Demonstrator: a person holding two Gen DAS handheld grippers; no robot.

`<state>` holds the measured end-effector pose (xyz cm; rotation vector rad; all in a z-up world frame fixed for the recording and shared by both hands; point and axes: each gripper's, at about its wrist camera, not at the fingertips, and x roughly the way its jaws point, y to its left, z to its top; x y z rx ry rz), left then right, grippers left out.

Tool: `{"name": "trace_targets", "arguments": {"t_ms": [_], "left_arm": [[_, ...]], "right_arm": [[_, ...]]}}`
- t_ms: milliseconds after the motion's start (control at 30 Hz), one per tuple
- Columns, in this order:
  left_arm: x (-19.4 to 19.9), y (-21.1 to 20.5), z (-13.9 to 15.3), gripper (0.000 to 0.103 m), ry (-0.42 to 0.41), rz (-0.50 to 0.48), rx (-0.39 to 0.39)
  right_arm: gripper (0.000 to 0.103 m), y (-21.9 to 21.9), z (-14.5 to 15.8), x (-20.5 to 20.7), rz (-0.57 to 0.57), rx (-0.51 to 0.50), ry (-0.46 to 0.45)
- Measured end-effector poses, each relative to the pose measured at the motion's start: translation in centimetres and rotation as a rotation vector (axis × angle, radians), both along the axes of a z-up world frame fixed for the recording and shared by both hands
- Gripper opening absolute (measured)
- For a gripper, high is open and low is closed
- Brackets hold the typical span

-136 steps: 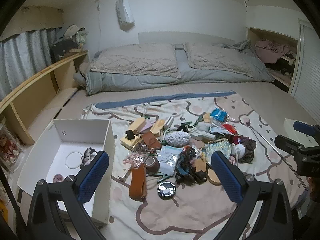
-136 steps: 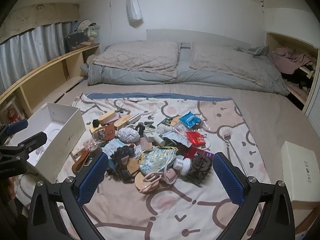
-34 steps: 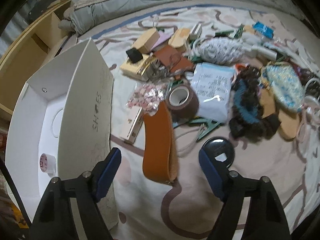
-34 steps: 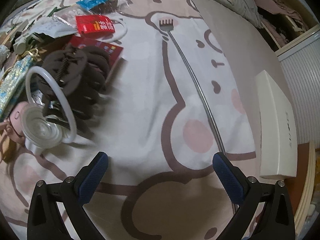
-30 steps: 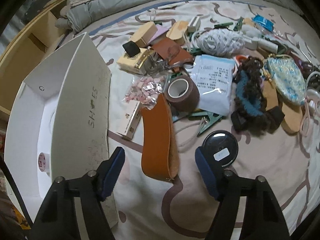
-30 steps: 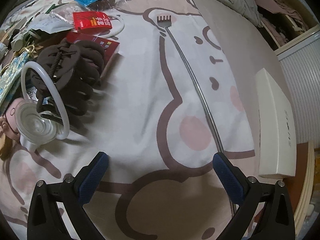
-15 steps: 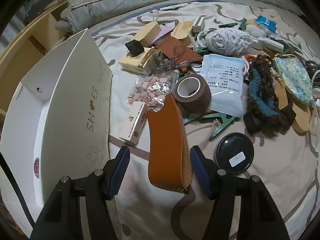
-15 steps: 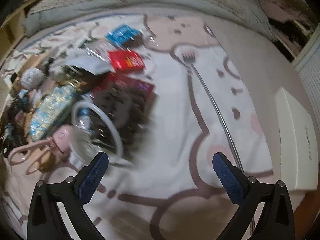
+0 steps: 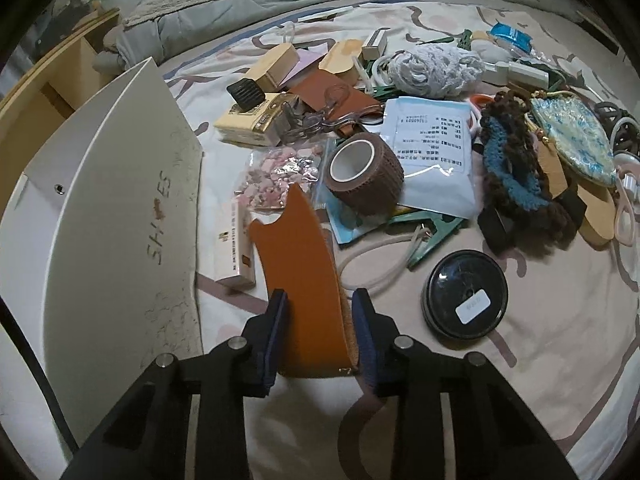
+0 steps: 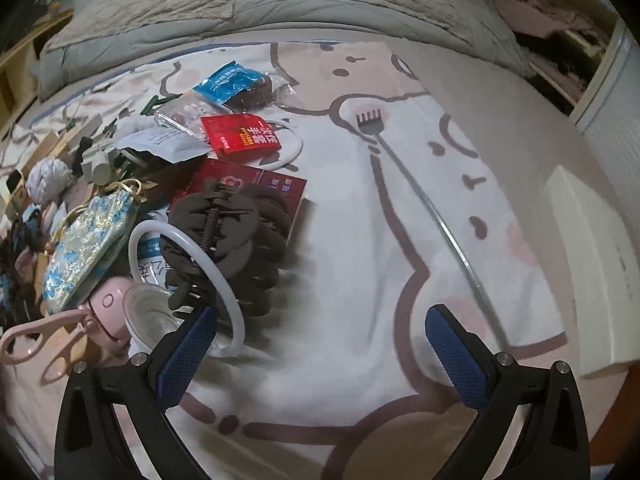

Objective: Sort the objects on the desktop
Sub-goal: 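Lower left tool to the brown leather strip while right tool approaches the white ring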

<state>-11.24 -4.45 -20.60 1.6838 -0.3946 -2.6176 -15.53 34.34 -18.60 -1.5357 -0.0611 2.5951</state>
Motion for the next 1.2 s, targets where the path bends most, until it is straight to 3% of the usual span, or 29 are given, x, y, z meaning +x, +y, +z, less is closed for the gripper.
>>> {"name": "trace_targets", "arguments": {"t_ms": [167,267,367,600,700,833,933,1000,1100,1200], "left_arm": [[0.1,-0.4,0.1,0.029,0.006,-0.014,0.051],[0.6,-0.6,0.7,0.020,0.005,-0.032,0.090],[1.2,-0.7,1.5,0.011,0.011,-0.053,0.133],[2.8,-0.6,1.8,0.007,0.021,-0.110,0.149],[3.3,-0.7,1.7,0.006,0.024,-0.124,0.155],[3.8,-0.8,1.8,0.006,0.037,-0.126,0.155],[3.9,-0.8,1.8,0.017,0.034,-0.117,0.164],[4.0,-0.6,1.7,0.041,0.033,-0.115,0.161],[4.1,-0.4,1.8,0.050,0.047,-0.109,0.149],[3.9,-0.4,1.7,0.051,0.051,-0.094,0.139]], "right_arm": [[0.103,-1.0,-0.2,0.7,0.025,0.062,-0.004],[0.087,-1.5,0.0,0.9,0.052,0.057,-0.009],[0.078,-1.6,-0.1,0.8,0.043,0.052,-0.035],[0.023,-2.9,-0.2,0.9,0.107,0.039,-0.076],[0.012,-3.6,0.3,1.5,0.132,0.023,-0.061],[0.009,-4.1,1.1,2.6,0.148,-0.015,-0.039],[0.006,-4.3,1.9,3.3,0.151,-0.057,-0.026],[0.006,-4.5,2.3,3.8,0.152,-0.077,-0.023],[0.006,-4.8,2.9,4.4,0.153,-0.094,-0.017],[0.006,-4.9,3.4,4.7,0.146,-0.112,-0.012]]}}
